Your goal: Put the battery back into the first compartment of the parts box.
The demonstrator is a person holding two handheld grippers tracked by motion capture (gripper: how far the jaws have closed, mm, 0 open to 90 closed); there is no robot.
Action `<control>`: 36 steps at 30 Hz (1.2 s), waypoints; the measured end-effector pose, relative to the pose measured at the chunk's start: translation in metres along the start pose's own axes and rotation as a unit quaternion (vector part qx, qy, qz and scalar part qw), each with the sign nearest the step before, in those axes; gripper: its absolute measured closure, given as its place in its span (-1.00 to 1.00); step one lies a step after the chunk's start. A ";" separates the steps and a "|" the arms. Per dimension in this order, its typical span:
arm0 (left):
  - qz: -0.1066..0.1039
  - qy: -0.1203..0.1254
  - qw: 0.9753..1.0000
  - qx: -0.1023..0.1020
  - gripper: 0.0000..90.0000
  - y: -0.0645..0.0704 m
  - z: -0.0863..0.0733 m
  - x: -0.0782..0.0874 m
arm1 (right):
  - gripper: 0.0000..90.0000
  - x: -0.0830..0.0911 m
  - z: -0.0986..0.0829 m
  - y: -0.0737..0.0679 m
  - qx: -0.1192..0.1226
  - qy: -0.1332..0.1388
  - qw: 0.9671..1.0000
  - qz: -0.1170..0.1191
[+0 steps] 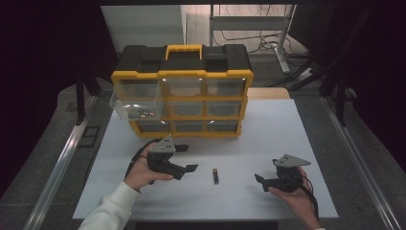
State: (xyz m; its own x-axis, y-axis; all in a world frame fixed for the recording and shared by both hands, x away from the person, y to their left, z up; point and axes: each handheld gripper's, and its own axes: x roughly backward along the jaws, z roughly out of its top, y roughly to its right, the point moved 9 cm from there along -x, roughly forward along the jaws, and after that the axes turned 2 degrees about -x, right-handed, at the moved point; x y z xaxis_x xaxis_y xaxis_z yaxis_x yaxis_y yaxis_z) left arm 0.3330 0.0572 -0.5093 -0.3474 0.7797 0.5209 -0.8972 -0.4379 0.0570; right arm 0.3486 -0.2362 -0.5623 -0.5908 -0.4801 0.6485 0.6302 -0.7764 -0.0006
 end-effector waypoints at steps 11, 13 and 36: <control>-0.004 -0.017 1.000 -0.006 -0.51 0.002 -0.004 -0.008 | -0.78 0.000 0.000 0.000 0.000 0.000 1.000 0.000; -0.006 -0.021 1.000 -0.007 -0.52 0.003 -0.005 -0.012 | -0.78 0.000 0.000 0.000 0.000 0.000 1.000 0.001; -0.050 -0.058 0.997 -0.018 -0.61 0.015 -0.007 -0.043 | -0.78 -0.001 -0.001 0.000 0.000 -0.001 1.000 -0.001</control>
State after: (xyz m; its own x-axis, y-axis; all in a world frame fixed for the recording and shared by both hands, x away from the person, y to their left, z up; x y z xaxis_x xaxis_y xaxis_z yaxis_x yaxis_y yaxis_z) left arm 0.3321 0.0201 -0.5371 -0.2230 0.7608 0.6095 -0.9356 -0.3425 0.0852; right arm 0.3488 -0.2364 -0.5631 -0.5904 -0.4780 0.6503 0.6293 -0.7772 0.0001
